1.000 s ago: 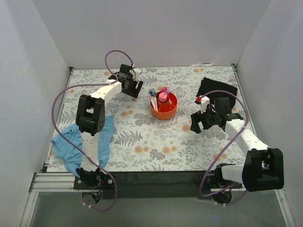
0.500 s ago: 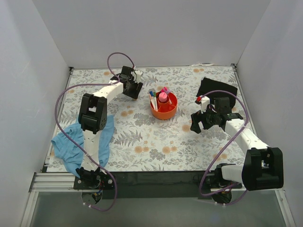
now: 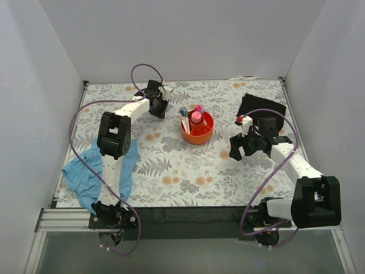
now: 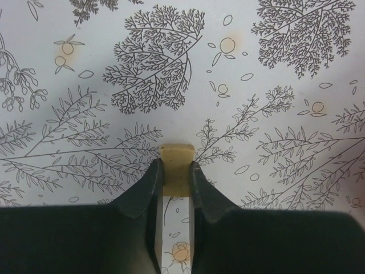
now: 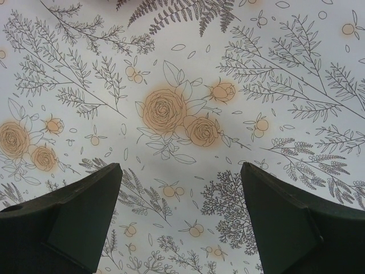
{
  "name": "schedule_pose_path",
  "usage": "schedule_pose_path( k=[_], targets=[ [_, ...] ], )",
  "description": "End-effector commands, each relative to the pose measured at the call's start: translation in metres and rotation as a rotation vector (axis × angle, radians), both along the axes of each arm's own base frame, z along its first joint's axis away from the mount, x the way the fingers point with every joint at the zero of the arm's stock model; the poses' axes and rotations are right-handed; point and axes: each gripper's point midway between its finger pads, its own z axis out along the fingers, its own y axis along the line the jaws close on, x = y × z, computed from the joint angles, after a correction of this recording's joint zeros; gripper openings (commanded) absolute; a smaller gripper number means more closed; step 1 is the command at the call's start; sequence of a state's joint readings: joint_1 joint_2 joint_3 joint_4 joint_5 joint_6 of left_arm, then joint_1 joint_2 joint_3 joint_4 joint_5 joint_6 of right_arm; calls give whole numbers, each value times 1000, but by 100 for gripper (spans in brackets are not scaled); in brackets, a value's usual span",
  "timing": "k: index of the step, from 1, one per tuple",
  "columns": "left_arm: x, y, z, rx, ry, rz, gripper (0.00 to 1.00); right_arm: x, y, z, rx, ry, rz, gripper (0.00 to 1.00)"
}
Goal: Sort the stationery into containers
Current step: Pick up the stationery from the center of the board, then place the stationery in the storage box.
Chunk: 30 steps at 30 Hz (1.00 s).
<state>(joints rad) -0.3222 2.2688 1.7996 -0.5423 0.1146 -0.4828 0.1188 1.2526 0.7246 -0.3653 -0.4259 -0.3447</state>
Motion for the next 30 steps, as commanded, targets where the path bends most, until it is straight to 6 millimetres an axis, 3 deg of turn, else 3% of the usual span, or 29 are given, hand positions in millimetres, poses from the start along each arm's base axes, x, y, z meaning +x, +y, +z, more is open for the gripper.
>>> schedule_pose_path(
  k=[1, 3, 4, 7, 8, 12, 15, 21, 23, 26, 27, 30],
  targets=[
    [-5, -6, 26, -44, 3, -25, 2, 15, 4, 14, 21, -49, 8, 95],
    [-2, -8, 50, -69, -50, -24, 0, 15, 3, 14, 19, -50, 5, 95],
    [-5, -8, 76, -92, -98, -20, 0, 16, 3, 15, 19, -53, 6, 95],
    [-9, -12, 118, -145, -179, -20, 0, 18, 4, 18, 20, -60, 8, 95],
    [-12, -11, 144, -169, -223, -21, 0, 19, 4, 18, 17, -59, 6, 95],
    [-35, -20, 189, -258, -279, -35, 0, 22, 3, 21, 13, -74, 6, 95],
    [-66, -44, 210, -373, -297, -124, 0, 22, 2, 22, 7, -77, 2, 95],
    [-125, -103, 228, -562, -342, -317, 0, 18, 0, 26, -3, -89, 1, 94],
    [-133, -118, 234, -610, -376, -366, 0, 16, -2, 28, -6, -96, -1, 94],
    [-146, -131, 223, -663, -339, -399, 0, 11, -2, 27, -6, -96, -1, 94],
    [-147, -138, 230, -695, -370, -431, 0, 8, -2, 25, -5, -89, -1, 94],
    [-148, -147, 222, -723, -345, -443, 0, 4, -3, 25, -5, -96, -2, 94]
  ],
)
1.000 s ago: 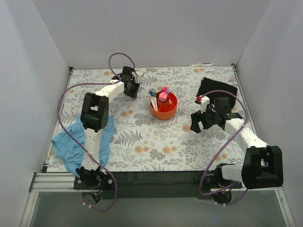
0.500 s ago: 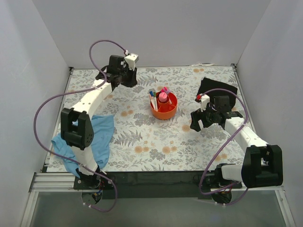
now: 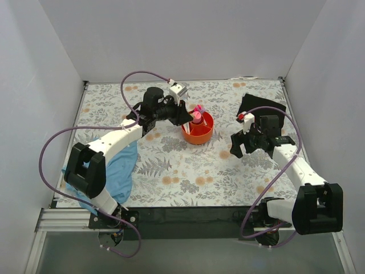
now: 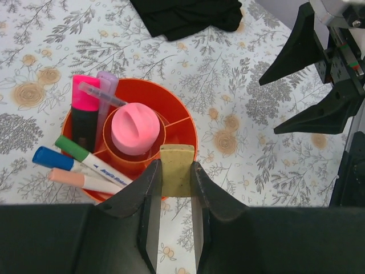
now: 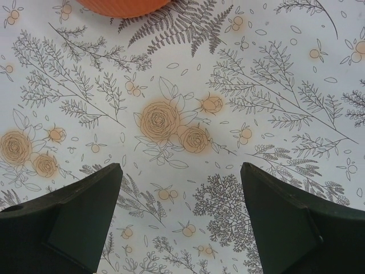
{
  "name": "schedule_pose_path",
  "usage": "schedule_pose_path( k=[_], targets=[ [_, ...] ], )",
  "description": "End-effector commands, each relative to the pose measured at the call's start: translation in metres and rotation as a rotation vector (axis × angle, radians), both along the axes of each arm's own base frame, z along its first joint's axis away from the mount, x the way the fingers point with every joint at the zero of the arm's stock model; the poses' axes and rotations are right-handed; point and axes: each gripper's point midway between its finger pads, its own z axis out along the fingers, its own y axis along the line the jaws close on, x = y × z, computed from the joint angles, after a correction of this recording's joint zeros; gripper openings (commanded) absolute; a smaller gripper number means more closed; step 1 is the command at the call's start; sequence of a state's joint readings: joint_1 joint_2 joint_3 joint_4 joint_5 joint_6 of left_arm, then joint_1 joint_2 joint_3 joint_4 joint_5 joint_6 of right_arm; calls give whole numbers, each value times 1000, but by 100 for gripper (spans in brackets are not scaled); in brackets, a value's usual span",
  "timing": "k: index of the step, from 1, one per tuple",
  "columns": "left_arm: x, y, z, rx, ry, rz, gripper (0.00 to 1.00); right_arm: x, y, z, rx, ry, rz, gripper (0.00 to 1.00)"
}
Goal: Sort the stationery into containers
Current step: Place the stationery in the storage box.
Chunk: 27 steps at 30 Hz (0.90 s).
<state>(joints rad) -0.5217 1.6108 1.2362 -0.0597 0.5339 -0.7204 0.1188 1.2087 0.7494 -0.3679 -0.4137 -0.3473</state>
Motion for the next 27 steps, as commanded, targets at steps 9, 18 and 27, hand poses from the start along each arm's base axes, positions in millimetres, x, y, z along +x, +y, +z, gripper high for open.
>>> schedule_pose_path(
  k=[9, 18, 27],
  targets=[
    [-7, -38, 11, -138, -13, -124, 0, -9, -9, 5, 3, -36, -21, 94],
    [-18, -54, -10, -122, 29, -161, 0, -8, -8, 5, 23, -32, -25, 94],
    [-12, -58, -39, -79, 55, -156, 0, -7, -6, 3, 34, -18, -29, 94]
  ],
)
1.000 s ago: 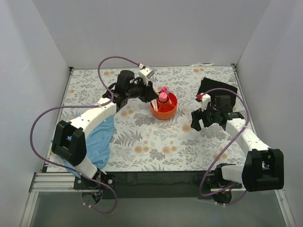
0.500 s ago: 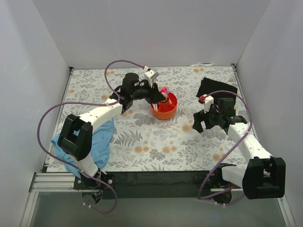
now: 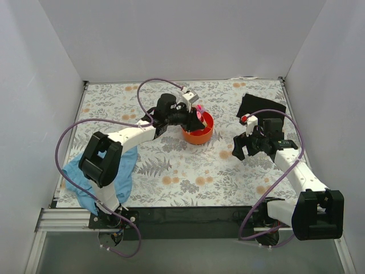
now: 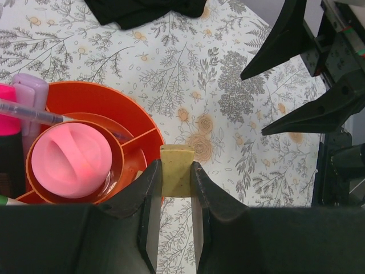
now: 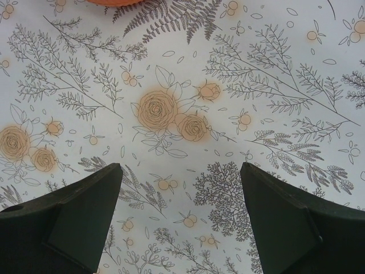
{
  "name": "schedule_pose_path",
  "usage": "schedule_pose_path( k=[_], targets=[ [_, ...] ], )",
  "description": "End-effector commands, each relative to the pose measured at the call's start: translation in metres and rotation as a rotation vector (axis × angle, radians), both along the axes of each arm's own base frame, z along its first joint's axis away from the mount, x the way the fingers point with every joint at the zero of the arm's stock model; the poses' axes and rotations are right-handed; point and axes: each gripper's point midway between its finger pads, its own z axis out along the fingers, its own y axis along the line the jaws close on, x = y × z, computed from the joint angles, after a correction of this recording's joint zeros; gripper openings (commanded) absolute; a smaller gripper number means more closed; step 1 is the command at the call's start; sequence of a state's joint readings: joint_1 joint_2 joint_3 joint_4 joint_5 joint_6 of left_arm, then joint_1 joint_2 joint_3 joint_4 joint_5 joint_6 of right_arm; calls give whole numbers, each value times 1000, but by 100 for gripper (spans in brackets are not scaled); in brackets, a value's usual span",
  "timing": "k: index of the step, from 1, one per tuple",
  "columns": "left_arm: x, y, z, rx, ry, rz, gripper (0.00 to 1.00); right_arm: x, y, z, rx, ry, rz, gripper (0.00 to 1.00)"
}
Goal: Sort the stationery into containers
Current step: Place the stationery in the storage box, then reset both arms
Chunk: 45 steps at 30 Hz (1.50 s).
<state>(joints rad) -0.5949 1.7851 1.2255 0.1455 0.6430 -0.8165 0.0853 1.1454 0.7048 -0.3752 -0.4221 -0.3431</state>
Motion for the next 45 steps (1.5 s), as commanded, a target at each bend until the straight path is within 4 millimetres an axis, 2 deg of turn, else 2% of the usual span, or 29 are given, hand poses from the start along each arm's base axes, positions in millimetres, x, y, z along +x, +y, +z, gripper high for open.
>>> schedule_pose_path(
  k=[1, 9, 11, 17, 28, 29, 32, 35, 36, 37, 39, 40, 42, 43, 45],
  targets=[
    [2, -2, -1, 5, -32, -6, 0, 3, 3, 2, 27, -9, 3, 94],
    [4, 2, -21, 47, -23, 2, 0, 5, 4, 0, 31, 2, 2, 94],
    [4, 2, -25, 55, -17, 4, 4, 5, 4, -1, 31, 4, 4, 94],
    [5, 4, -30, 77, -17, 11, 22, 5, 5, -3, 34, 14, 5, 94],
    [7, 9, -28, 94, -22, 33, 41, 5, 5, -4, 34, 13, 7, 94],
    [7, 9, -28, 97, -25, 35, 58, 5, 5, -4, 35, 14, 6, 94],
    [9, 10, -26, 99, -29, 48, 60, 6, 5, -2, 35, 10, 4, 94],
    [6, 13, -12, 93, -44, 50, 61, 9, 1, 2, 19, -7, -14, 98],
    [4, 15, 6, 77, -72, 50, 61, 10, 0, 4, 16, -9, -31, 98],
    [-1, 18, 9, 84, -72, 46, 62, 12, -6, 7, -4, -22, -62, 98],
    [-5, 22, 32, 69, -128, 39, 64, 19, -16, 13, -27, -32, -151, 98],
    [-14, 30, 51, 66, -154, 40, 64, 26, -35, 13, -74, -30, -298, 98],
    [-18, 38, 66, 75, -213, 49, 65, 33, -62, 18, -157, -48, -444, 99],
    [-25, 46, 83, 71, -243, 58, 66, 32, -71, 19, -194, -46, -486, 98],
    [-25, 57, 92, 93, -275, 105, 67, 37, -87, 28, -257, -70, -549, 98]
  ],
)
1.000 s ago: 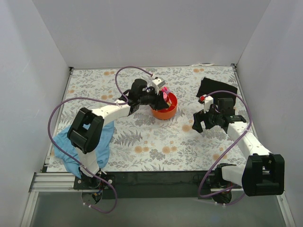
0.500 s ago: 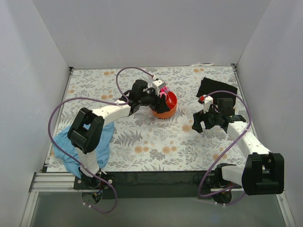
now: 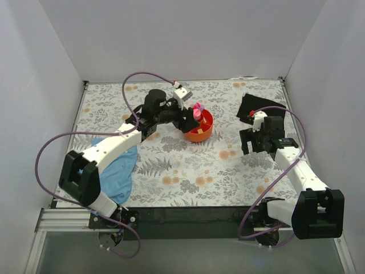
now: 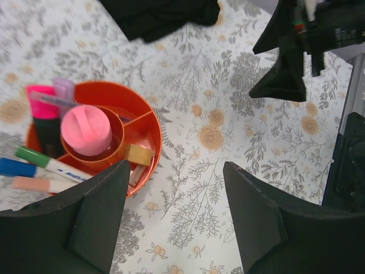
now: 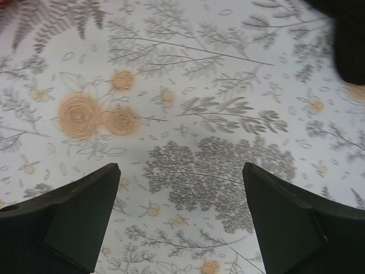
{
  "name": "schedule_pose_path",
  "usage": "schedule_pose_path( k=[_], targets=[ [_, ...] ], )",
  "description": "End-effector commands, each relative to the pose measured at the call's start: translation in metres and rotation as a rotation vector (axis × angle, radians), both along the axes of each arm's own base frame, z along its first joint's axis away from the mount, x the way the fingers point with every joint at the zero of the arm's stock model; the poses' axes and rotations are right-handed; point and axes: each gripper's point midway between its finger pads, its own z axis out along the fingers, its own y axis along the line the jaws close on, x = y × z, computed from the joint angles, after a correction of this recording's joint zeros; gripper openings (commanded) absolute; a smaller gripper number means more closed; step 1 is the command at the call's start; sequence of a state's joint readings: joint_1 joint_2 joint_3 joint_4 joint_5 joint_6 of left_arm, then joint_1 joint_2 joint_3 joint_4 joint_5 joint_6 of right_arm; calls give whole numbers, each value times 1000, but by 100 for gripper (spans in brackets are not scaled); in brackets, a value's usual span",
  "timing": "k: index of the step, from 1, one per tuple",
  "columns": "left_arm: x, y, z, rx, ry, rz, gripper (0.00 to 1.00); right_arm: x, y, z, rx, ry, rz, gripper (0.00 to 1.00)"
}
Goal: Sort the stationery into containers
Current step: Reset both arms
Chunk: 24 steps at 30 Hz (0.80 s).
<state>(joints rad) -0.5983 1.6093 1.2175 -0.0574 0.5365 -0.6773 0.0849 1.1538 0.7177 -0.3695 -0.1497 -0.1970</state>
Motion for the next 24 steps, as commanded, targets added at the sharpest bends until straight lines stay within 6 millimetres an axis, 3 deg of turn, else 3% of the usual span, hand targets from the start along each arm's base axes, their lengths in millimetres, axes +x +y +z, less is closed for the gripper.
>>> schedule_pose_path(
  k=[1, 2, 4, 5, 6, 8, 9, 10, 12, 13, 15, 19, 24],
  targets=[
    [-11, 33, 58, 14, -167, 74, 67, 24, -52, 39, -175, -104, -271, 98],
    [-12, 40, 67, 11, -188, 109, 68, 23, -55, 40, -194, -95, -279, 98],
    [1, 64, 59, 54, -189, 247, 75, 30, -61, 53, -214, -127, -301, 98],
    [4, 74, 65, 51, -204, 302, 79, 32, -61, 57, -216, -141, -304, 98],
    [10, 86, 64, 58, -208, 369, 89, 35, -61, 61, -210, -156, -310, 98],
    [30, 128, 53, 70, -193, 561, 98, 41, -59, 72, -182, -187, -324, 98],
    [35, 145, 53, 61, -196, 629, 98, 45, -56, 78, -163, -209, -326, 98],
    [51, 178, 52, 69, -214, 782, 98, 48, -54, 82, -147, -220, -329, 98],
    [55, 206, 25, 123, -202, 898, 98, 54, -49, 86, -117, -237, -322, 98],
    [63, 220, 29, 120, -245, 959, 98, 56, -49, 87, -112, -242, -324, 98],
    [66, 229, 7, 177, -243, 976, 98, 62, -49, 86, -108, -243, -331, 98],
    [78, 246, -15, 170, -151, 1042, 98, 76, -45, 96, -98, -271, -313, 98],
    [91, 254, -24, 155, -68, 1061, 98, 91, -46, 95, -110, -262, -325, 98]
  ],
)
